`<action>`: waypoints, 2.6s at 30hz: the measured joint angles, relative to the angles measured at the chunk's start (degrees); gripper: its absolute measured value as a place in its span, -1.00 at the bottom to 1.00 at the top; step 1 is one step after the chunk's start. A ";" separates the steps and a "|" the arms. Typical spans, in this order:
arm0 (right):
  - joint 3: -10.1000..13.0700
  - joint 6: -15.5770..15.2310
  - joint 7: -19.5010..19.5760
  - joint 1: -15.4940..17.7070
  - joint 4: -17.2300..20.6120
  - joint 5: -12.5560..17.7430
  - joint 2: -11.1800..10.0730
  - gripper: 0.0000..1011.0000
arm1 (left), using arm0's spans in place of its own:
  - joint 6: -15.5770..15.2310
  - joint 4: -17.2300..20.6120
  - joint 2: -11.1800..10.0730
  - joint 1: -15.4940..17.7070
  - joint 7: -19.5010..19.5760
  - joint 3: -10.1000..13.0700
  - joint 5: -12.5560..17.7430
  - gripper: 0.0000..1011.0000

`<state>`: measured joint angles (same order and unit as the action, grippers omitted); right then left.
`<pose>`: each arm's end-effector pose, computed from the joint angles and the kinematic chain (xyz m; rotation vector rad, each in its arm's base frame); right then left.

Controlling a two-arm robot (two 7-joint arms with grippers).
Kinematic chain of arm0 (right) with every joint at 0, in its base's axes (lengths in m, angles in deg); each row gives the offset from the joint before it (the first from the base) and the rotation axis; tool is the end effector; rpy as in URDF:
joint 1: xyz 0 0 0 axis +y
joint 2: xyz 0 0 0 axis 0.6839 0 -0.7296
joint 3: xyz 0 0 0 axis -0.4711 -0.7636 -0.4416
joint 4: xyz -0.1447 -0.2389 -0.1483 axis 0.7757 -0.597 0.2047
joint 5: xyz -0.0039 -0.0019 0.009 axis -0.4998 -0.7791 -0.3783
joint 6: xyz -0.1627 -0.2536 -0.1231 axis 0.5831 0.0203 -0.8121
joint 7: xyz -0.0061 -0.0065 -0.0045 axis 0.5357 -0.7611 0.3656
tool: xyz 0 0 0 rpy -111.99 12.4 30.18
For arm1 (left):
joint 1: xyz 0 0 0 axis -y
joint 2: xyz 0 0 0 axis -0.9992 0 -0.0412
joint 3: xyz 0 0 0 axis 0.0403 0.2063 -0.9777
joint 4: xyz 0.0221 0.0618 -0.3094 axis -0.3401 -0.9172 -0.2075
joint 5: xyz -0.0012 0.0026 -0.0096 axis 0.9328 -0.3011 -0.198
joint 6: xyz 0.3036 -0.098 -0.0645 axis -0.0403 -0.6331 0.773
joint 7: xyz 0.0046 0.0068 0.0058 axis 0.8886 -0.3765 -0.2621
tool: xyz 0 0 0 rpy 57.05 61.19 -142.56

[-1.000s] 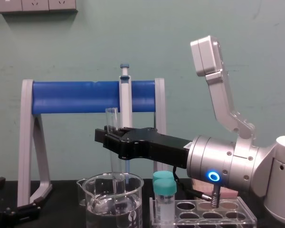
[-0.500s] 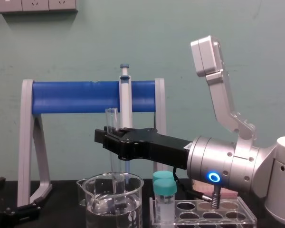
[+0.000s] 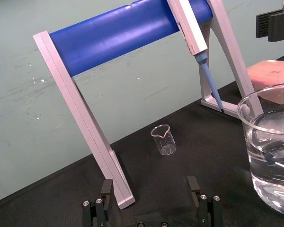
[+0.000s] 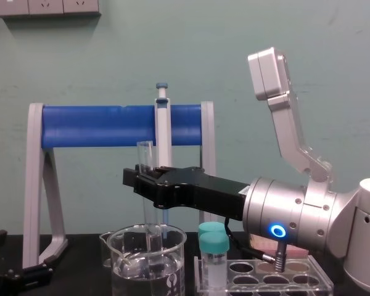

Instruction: Hold the test tube with one hand and immerse one end into the beaker, then return it to the test tube rack.

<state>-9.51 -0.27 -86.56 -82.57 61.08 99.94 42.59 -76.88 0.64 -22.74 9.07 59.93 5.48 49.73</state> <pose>0.5018 0.0865 -0.2805 0.1045 -0.0674 -0.5107 0.3781 0.0931 -0.3266 0.3045 -0.2850 1.2478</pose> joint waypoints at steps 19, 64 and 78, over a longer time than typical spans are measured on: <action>0.02 -0.01 -0.01 -0.01 0.03 0.16 -0.04 -0.55 | 0.00 0.00 0.00 0.00 0.00 0.00 0.00 0.98; 0.10 -0.03 -0.25 -0.18 -0.46 0.39 0.17 -0.55 | 0.00 0.00 0.00 0.00 0.00 0.00 0.00 0.98; 1.50 1.90 -0.54 -1.12 2.37 1.53 0.10 -0.55 | 0.00 0.00 0.00 0.00 0.00 0.00 0.00 0.98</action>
<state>-8.01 1.63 -87.10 -83.70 63.45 101.47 42.69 -76.88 0.64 -22.74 9.07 59.93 5.47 49.73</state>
